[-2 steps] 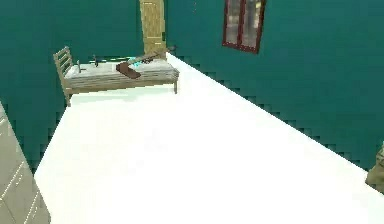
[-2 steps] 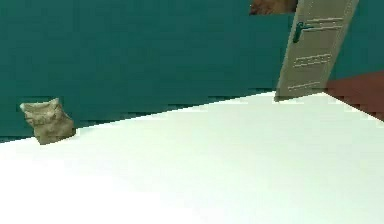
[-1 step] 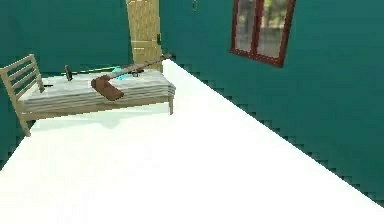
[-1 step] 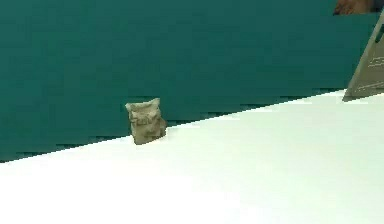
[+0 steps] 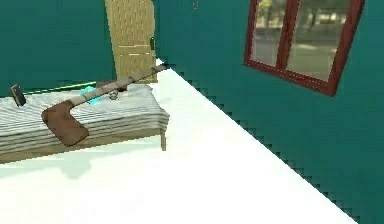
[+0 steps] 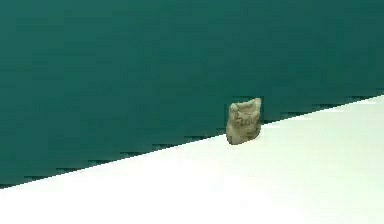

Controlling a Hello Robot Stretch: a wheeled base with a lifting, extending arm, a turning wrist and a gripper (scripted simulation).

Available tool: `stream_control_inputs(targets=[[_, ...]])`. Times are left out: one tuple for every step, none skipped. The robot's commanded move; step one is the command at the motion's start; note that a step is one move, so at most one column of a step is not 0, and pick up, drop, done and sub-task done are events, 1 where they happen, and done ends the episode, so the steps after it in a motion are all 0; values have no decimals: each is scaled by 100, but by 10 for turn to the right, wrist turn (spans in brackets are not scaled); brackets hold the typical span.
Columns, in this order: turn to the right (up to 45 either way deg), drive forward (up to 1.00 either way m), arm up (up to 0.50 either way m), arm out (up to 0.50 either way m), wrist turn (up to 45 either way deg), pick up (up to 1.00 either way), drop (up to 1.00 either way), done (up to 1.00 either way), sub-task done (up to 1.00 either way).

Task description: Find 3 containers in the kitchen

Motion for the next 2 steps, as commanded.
stream_control_inputs(targets=[[30, 0, 0, 0, 0, 0, 0, 0, 0], [0, 100, 0, 0, 0, 0, 0, 0, 0]])
